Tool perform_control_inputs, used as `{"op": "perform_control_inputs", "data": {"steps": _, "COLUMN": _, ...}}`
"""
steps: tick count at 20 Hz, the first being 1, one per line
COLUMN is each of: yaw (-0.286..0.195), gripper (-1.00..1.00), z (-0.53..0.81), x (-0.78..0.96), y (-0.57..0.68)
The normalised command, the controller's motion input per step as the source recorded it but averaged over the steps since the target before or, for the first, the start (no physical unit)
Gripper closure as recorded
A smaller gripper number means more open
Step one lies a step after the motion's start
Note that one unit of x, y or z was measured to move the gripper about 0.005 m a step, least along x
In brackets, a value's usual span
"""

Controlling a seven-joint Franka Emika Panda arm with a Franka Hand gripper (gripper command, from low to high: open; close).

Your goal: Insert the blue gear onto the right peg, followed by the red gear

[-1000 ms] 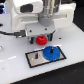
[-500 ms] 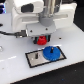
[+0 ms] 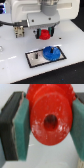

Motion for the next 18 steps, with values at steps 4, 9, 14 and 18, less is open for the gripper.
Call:
{"op": "perform_control_inputs", "data": {"steps": 4, "yaw": 0.0, "gripper": 1.0, "z": 0.4, "x": 0.61, "y": 0.02}}
{"op": "perform_control_inputs", "data": {"steps": 9, "yaw": 0.0, "gripper": 1.0, "z": 0.33, "x": 0.66, "y": 0.02}}
{"op": "perform_control_inputs", "data": {"steps": 14, "yaw": 0.0, "gripper": 1.0, "z": 0.27, "x": 0.68, "y": 0.01}}
{"op": "perform_control_inputs", "data": {"steps": 18, "yaw": 0.0, "gripper": 1.0, "z": 0.17, "x": 0.66, "y": 0.01}}
